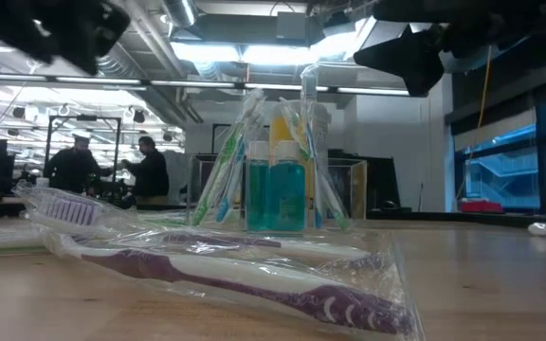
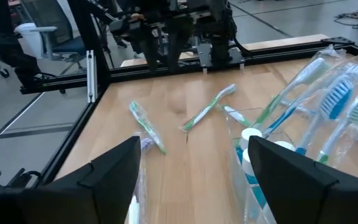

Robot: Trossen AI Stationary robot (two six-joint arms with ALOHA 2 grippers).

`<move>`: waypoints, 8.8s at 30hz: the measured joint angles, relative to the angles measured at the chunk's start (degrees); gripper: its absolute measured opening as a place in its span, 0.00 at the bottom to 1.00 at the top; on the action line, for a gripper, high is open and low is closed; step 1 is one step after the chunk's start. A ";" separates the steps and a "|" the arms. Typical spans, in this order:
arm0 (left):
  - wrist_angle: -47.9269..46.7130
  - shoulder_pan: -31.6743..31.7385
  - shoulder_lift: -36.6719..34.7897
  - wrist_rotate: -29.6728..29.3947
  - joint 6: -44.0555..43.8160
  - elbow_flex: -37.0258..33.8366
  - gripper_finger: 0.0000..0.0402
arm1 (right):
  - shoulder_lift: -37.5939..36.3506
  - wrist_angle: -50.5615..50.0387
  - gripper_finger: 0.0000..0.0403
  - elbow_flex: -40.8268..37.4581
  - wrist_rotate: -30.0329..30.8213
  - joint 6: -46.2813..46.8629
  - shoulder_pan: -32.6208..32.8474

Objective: Pick & Place toothbrushing station
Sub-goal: Put the green toothbrush into the transparent organizer

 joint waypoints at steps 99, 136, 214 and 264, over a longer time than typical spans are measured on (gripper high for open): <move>107.61 8.16 9.42 2.22 18.87 -17.24 0.05 | 0.07 13.64 0.42 -0.07 -0.66 -11.06 0.78; 111.91 12.88 19.07 14.44 16.99 -15.60 0.05 | 18.71 -14.52 0.67 34.34 4.06 -10.90 1.05; 97.32 15.33 11.68 25.47 -28.22 -15.61 0.43 | 18.45 -33.55 0.04 34.34 43.87 -42.17 8.76; 83.02 23.52 11.88 34.90 -51.03 -15.60 0.43 | 31.91 -36.45 0.04 51.82 44.07 -101.03 4.19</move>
